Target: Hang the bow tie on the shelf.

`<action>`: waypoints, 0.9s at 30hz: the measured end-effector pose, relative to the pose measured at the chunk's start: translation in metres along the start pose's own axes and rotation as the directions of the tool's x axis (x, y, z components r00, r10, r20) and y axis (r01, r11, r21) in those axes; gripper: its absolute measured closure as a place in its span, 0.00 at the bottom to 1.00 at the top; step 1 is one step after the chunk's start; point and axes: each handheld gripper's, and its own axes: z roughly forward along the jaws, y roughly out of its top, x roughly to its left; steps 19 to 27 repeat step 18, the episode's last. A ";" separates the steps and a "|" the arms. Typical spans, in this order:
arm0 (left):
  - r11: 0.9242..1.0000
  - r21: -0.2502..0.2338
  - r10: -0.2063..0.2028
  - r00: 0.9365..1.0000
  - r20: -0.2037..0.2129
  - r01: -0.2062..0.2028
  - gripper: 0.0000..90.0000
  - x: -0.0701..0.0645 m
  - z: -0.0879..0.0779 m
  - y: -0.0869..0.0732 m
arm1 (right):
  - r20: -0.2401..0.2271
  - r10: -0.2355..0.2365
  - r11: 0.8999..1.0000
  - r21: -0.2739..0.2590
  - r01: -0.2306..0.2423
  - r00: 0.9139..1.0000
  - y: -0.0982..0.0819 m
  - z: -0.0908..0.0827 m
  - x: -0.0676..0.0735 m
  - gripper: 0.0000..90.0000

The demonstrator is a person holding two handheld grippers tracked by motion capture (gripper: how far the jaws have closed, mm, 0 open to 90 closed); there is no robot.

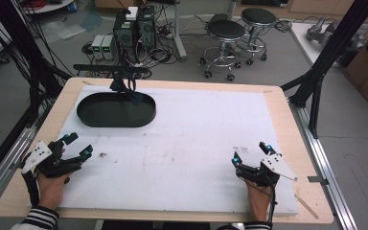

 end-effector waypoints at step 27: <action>0.999 0.002 0.032 0.999 0.005 -0.032 0.22 -0.003 0.000 -0.001 | 0.006 0.015 1.000 -0.026 -0.015 1.000 -0.001 -0.003 -0.001 0.01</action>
